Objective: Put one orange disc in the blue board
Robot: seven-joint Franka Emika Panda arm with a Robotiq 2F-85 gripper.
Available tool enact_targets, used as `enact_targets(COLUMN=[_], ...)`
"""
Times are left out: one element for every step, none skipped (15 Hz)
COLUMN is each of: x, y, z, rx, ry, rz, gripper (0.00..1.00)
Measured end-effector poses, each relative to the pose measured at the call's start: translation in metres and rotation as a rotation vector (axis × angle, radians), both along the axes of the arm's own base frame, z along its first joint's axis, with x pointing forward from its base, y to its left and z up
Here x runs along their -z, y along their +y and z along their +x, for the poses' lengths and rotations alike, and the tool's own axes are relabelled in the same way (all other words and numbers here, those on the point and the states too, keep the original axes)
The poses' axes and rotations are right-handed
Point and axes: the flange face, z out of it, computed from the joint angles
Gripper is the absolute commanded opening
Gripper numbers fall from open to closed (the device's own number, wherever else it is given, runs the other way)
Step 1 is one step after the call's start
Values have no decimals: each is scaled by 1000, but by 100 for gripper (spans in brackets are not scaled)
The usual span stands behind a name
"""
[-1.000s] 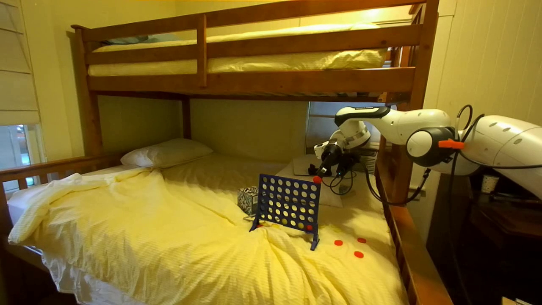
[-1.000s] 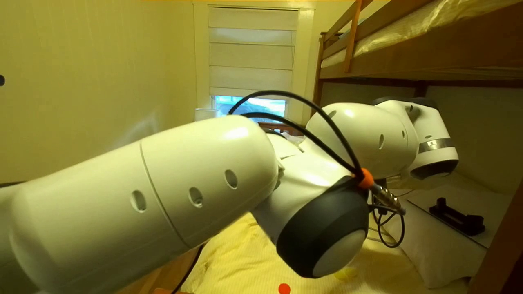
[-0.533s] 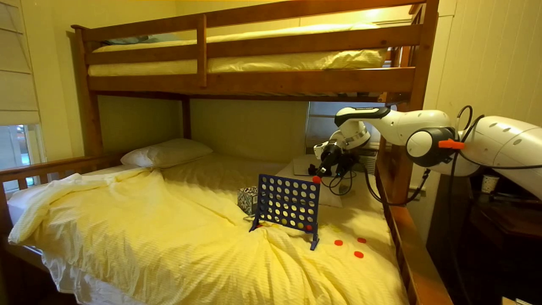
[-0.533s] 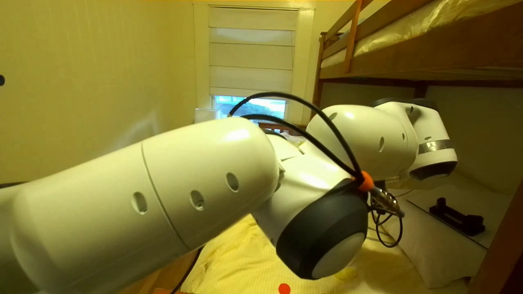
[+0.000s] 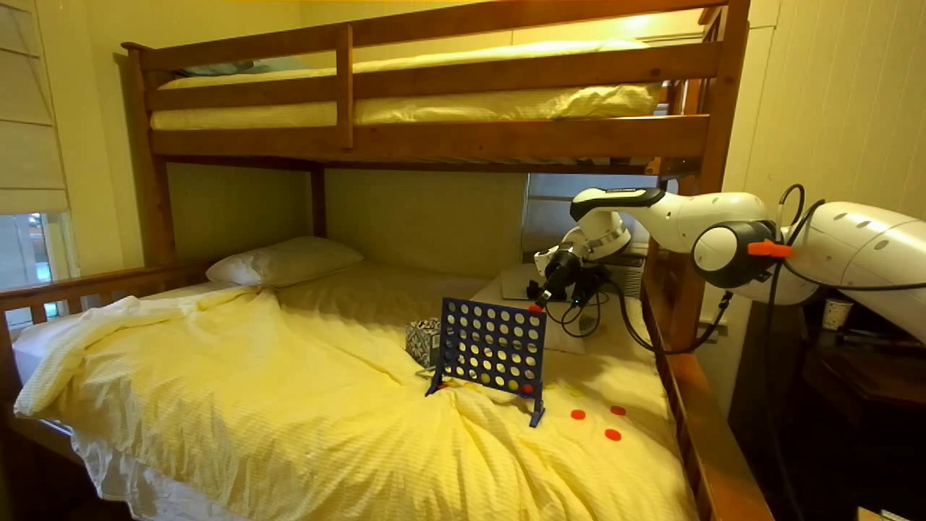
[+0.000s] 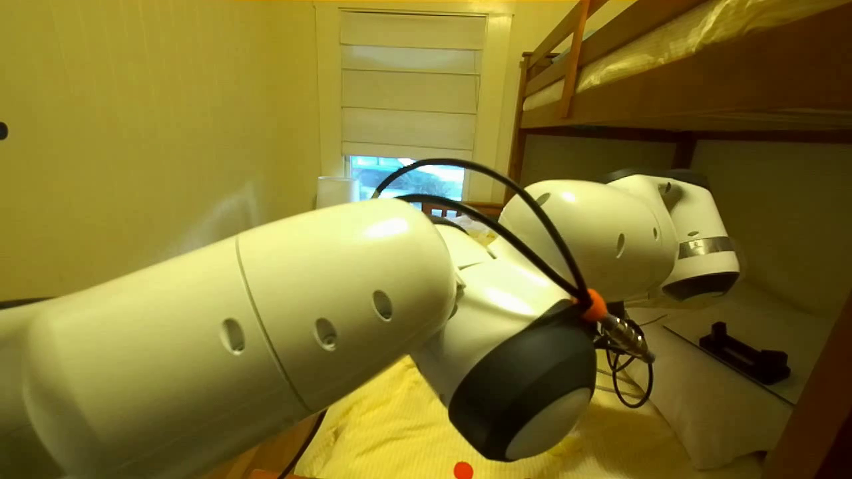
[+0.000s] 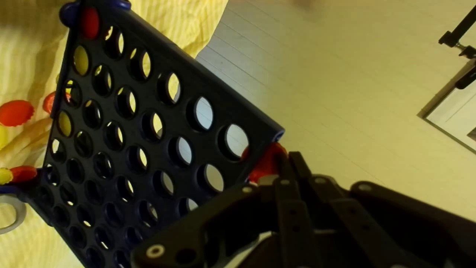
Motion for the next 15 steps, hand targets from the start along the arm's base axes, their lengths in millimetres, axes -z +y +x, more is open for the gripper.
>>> enact_targets(x=[0,-1,-2,-3,-3,-4,-6,-9,-12,-16,-20,-24,-29,-34,-40], y=[0,-1,-1,-1,0,0,1,1,2,2,2,2,2,2,2], z=[0,0,1,1,1,1,2,3,3,4,5,5,6,6,7], rx=[3,6,8,9,10,9,8,8,9,8,9,10,12,16,22], ry=[1,1,2,3,3,0,-3,-9,-17,-25,-33,-40,-47,-49,-49], rz=[-2,-3,-5,-5,-5,-3,-2,-2,-2,-2,-3,-5,-8,-13,-19], gripper=[3,29,28,31,36,43,51,57,65,71,77,85,92,100,99])
